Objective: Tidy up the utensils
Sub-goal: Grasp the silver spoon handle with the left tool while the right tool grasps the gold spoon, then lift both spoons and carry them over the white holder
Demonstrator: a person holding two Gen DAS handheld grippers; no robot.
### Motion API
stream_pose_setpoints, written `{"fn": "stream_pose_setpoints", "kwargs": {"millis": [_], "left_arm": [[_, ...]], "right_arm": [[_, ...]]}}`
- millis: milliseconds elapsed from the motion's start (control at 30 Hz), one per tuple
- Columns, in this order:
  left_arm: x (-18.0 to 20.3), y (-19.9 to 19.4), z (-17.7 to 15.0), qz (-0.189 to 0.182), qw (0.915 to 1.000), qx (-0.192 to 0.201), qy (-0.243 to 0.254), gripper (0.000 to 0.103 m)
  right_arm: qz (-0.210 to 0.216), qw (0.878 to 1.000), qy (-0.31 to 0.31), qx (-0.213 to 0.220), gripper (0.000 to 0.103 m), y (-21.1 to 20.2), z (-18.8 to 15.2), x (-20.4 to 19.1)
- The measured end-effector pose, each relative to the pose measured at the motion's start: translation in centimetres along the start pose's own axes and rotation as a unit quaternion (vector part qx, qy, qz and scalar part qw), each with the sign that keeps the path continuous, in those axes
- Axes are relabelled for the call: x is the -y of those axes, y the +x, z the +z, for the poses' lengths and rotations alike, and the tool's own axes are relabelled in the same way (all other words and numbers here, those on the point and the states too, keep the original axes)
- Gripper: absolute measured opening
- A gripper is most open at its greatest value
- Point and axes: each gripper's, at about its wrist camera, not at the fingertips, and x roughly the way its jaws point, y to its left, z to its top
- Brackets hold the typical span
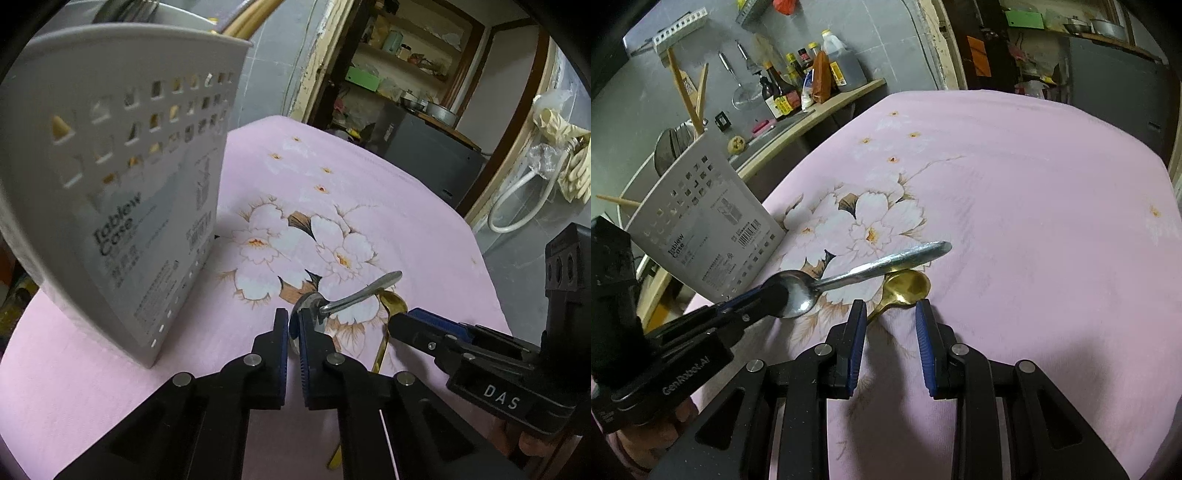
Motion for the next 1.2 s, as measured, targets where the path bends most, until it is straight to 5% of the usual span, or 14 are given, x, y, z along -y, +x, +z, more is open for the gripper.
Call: {"fn": "stream_pose_setpoints", "kwargs": {"millis": [567,633,833,1033,1200], "left_arm": [[-1.0,-0.5,-0.2,0.015,0.9994,0.008,-0.030,0.006],[-1.1,-0.5,-0.3,0.016,0.9994,0.008,-0.031,0.006],[-1.3,-0.5,-0.3,0.014,0.9994,0.008,-0.031,0.005],[-1.1,-1.2,-0.5,0.008,0.9997,0.008,-0.023,0.004],[-0.7,-2.2,-0.5,0.006,0.9998,0.012,-0.011,0.003]], "right_arm": [[-0.044,0.998,0.027,-0.022,0.026,0.6,0.3,-2.3],[-0.062,0.997,0.026,-0.026,0.016,0.6,0.3,-2.2],[-0.083,0.995,0.017,-0.050,0.010,0.1,0.4,-2.6],[-0.077,0.995,0.024,-0.066,0.005,-1.2,-0.8,-1.6],[-0.020,0.996,0.072,-0.056,0.004,-2.0,-1.9,0.5]]}}
